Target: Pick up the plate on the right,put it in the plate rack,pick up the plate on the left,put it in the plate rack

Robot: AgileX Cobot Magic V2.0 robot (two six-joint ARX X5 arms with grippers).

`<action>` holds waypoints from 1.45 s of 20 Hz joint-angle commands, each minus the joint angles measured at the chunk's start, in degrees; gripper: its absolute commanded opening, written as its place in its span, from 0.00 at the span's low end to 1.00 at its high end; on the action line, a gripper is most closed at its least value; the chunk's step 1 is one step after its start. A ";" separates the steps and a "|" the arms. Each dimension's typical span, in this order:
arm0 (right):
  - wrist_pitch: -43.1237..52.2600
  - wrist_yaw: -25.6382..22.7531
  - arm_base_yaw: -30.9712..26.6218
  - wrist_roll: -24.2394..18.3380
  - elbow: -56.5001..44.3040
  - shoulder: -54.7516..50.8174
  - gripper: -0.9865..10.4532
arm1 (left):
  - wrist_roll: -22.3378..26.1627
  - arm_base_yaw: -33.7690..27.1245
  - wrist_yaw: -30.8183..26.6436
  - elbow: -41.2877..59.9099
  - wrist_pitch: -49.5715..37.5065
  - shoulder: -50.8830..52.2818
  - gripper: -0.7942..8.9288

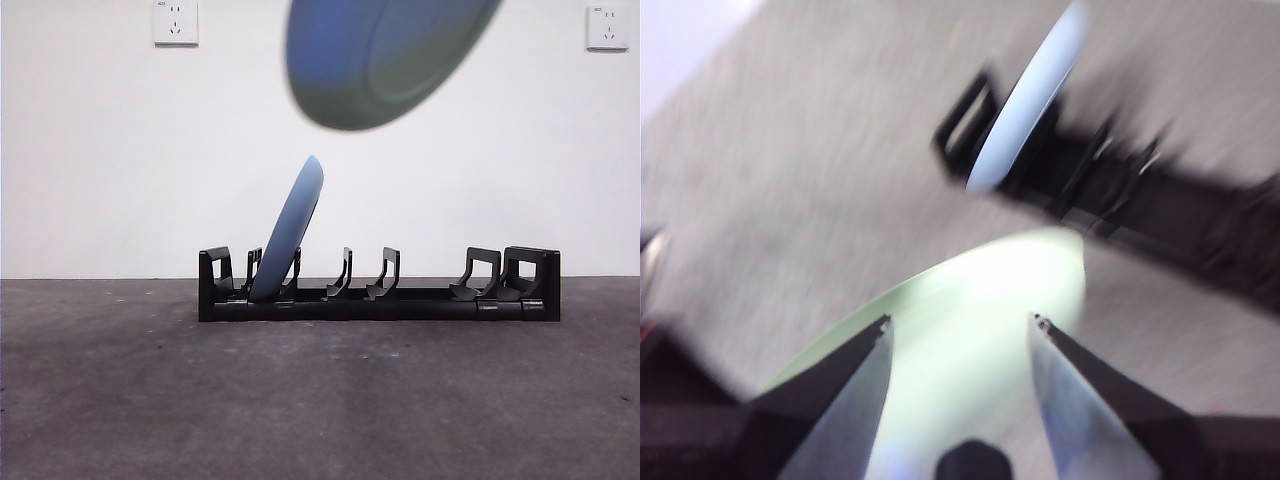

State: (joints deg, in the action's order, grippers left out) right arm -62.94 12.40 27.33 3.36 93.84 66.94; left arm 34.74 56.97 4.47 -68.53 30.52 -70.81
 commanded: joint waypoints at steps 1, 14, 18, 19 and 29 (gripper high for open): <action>-0.28 -0.57 -0.04 -0.28 0.20 -4.50 0.29 | -9.46 -4.00 4.48 0.07 -9.86 -1.92 0.07; -15.54 -0.50 -0.02 0.00 0.17 -14.01 0.28 | -32.13 -15.32 3.93 0.07 -49.55 -25.29 0.07; -15.78 -0.50 -0.02 0.00 0.15 -13.97 0.28 | -33.20 -16.83 3.19 -1.44 -51.17 -30.93 0.07; -15.78 -0.50 -0.02 0.00 0.15 -13.97 0.28 | -33.20 -17.00 3.17 -2.27 -51.12 -32.35 0.07; -15.85 -0.52 -0.02 -0.59 0.07 -13.97 0.28 | -33.22 -18.10 -0.09 -7.32 -50.18 -41.03 0.07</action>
State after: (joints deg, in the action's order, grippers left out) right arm -77.52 11.97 27.31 3.18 94.04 53.06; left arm 1.43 39.05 4.56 -75.66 -18.87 -111.33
